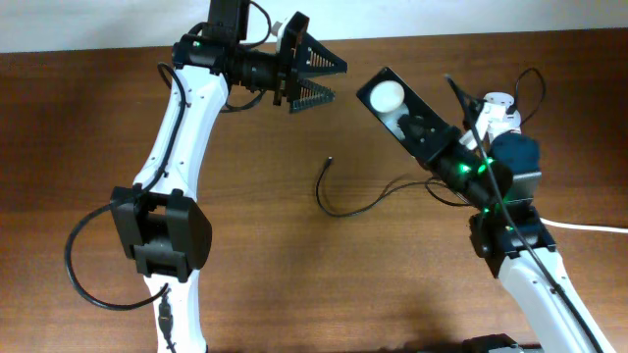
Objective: Plug charger to phone and switch on socket
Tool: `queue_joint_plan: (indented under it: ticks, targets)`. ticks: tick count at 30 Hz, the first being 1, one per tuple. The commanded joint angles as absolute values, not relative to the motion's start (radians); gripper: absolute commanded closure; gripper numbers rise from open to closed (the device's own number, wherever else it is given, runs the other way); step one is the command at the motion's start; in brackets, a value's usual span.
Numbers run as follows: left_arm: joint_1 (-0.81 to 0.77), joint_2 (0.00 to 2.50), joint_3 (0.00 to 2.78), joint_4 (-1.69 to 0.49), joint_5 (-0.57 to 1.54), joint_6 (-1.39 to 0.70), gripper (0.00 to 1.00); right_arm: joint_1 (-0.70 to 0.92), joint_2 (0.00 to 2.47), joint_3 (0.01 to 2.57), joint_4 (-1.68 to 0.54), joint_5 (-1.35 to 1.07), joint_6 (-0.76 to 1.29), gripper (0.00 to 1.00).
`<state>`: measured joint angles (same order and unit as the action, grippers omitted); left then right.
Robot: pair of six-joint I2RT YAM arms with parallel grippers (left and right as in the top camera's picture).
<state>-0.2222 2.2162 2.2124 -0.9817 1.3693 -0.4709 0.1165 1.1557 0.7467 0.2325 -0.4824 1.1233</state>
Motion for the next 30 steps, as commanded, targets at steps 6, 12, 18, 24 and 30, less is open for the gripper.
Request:
queue_joint_plan:
  ticks: [6, 12, 18, 24, 30]
  targets:
    - [-0.221, 2.21, 2.224, -0.98, 1.364, -0.451, 0.0, 0.224, 1.221, 0.75, 0.386, -0.192, 1.457, 0.96]
    - [-0.221, 2.21, 2.224, -0.981, 1.299, -0.455, 0.01, 0.29, 1.322, 0.752, 0.599, -0.12, 1.484, 0.96]
    - [-0.226, 2.21, 2.224, -0.946, 1.252, -0.456, 0.0, 0.368, 1.406, 0.756, 0.672, -0.026, 1.6, 0.96]
    - [-0.267, 2.21, 2.224, -0.757, 1.248, -0.606, 0.28, 0.42, 1.422, 0.804, 0.678, 0.007, 1.607, 0.96]
    - [-0.277, 2.21, 2.224, -0.741, 1.245, -0.735, 0.44, 0.42, 1.422, 0.805, 0.739, 0.009, 1.641, 0.96]
